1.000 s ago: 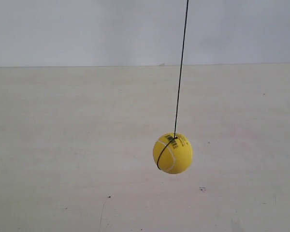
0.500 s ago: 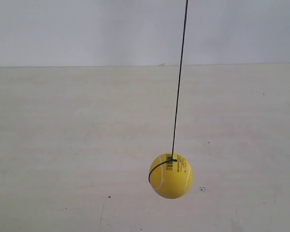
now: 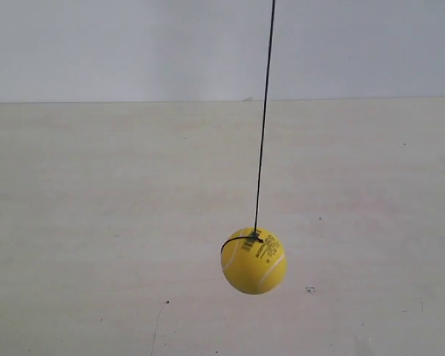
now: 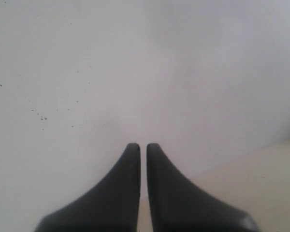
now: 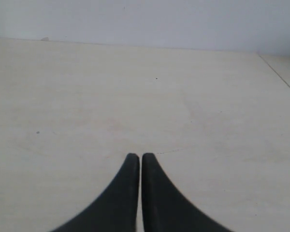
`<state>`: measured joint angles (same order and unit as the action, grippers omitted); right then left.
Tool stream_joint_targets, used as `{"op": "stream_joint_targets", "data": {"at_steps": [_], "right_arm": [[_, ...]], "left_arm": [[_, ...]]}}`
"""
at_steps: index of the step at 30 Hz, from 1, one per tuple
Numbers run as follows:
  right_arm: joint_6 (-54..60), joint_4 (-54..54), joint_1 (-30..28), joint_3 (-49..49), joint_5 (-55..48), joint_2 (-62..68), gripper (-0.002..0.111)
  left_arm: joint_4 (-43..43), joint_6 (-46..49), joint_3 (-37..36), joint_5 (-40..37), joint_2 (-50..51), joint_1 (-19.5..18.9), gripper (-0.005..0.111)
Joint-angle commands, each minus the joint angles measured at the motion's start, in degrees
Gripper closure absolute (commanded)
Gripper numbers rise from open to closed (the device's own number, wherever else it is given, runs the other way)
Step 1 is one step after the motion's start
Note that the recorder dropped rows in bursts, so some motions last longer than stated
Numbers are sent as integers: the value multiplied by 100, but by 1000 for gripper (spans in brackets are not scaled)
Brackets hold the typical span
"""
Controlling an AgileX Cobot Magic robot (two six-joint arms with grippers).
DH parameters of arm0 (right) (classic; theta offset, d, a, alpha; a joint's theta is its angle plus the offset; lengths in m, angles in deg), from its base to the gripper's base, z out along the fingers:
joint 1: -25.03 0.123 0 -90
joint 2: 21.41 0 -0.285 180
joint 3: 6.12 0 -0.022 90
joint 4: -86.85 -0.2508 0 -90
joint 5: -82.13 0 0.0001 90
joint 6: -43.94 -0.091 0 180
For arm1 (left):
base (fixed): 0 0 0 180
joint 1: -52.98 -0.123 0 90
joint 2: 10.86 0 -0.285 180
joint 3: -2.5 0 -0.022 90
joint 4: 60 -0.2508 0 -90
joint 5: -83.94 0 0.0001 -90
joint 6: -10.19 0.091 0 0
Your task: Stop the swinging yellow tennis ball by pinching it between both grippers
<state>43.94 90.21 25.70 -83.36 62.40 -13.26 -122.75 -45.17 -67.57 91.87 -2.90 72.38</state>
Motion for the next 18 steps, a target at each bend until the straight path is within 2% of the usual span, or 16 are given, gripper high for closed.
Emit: {"op": "stream_joint_targets", "data": {"at_steps": [1,16,18], "right_arm": [[0,-5,-10,3,2,-37,108],[0,-5,-10,3,2,-37,108],[0,-5,-10,3,-33,-37,108]], "left_arm": [[87,-72,-30,-25,-17,-20,102],[1,-4,-38,-55,-17,-20,102],[509,403,-43,-274,-17,-20,102]]}}
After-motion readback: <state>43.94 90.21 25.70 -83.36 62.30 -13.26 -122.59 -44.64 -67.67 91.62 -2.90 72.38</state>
